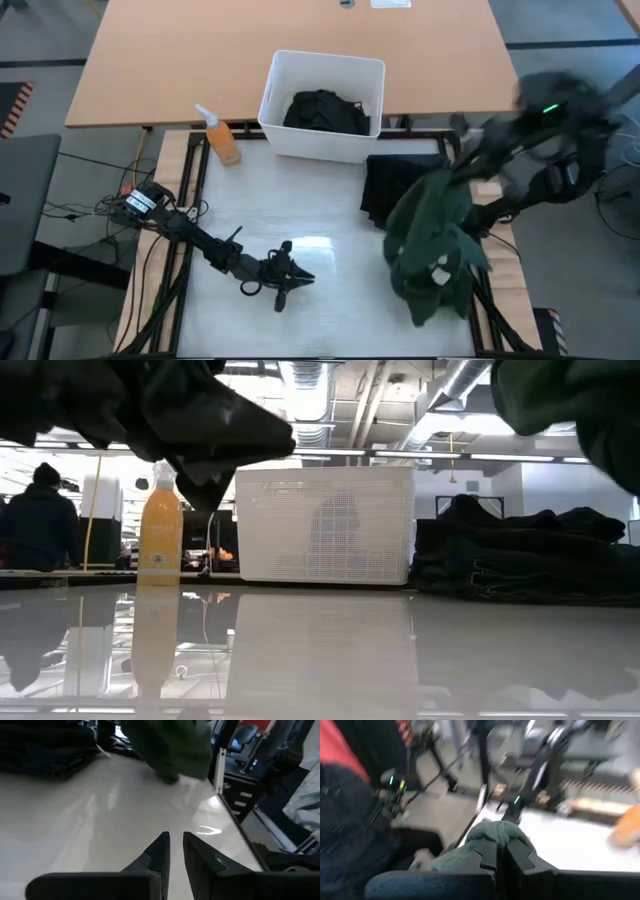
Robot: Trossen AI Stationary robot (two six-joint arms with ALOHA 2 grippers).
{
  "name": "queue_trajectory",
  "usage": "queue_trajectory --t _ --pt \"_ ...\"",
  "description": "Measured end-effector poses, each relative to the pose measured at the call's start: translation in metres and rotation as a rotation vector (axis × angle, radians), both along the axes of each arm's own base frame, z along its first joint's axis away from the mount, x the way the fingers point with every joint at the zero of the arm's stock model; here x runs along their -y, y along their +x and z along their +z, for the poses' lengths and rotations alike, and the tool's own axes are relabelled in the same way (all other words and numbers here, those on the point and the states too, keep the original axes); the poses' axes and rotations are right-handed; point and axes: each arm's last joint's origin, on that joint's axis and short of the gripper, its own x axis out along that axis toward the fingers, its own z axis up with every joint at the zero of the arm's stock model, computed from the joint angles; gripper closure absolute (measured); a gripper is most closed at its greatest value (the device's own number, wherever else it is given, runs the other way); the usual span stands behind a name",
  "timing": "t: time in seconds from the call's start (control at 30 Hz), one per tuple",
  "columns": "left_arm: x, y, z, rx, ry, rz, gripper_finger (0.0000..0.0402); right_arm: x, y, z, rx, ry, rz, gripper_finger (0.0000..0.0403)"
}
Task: Fold laundry
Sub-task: Remove the green polo shirt from the white bin
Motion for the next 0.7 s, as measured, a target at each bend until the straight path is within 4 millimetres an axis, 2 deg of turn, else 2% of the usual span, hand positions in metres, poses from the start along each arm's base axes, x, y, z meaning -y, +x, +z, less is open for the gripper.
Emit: queue_trajectory --t 0.2,0.4,0.47,0.53,0.7 --pt "0.017 0.001 0.008 0.005 -0.021 0.019 0.0359 -0.024 0.064 -0.055 -0.112 -0.006 0.152 0.0376" --pt "0.027 -0.004 0.009 0.012 -0.035 0.044 0.0359 -0.066 0.116 -0.132 -0.156 -0.033 0.281 0.0373" --pt "0.032 -0.008 0.009 0.012 -0.04 0.041 0.0359 -0.075 0.123 -0.154 -0.163 -0.043 0.287 0.0376" --pt "0.037 -0.01 0.011 0.02 -0.043 0.056 0.0359 -0.078 0.119 -0.17 -0.189 -0.055 0.27 0.0378" --pt "0.045 -0.01 0.02 0.051 -0.016 0.162 0.0359 -0.078 0.111 -0.219 -0.293 -0.007 0.086 0.0371"
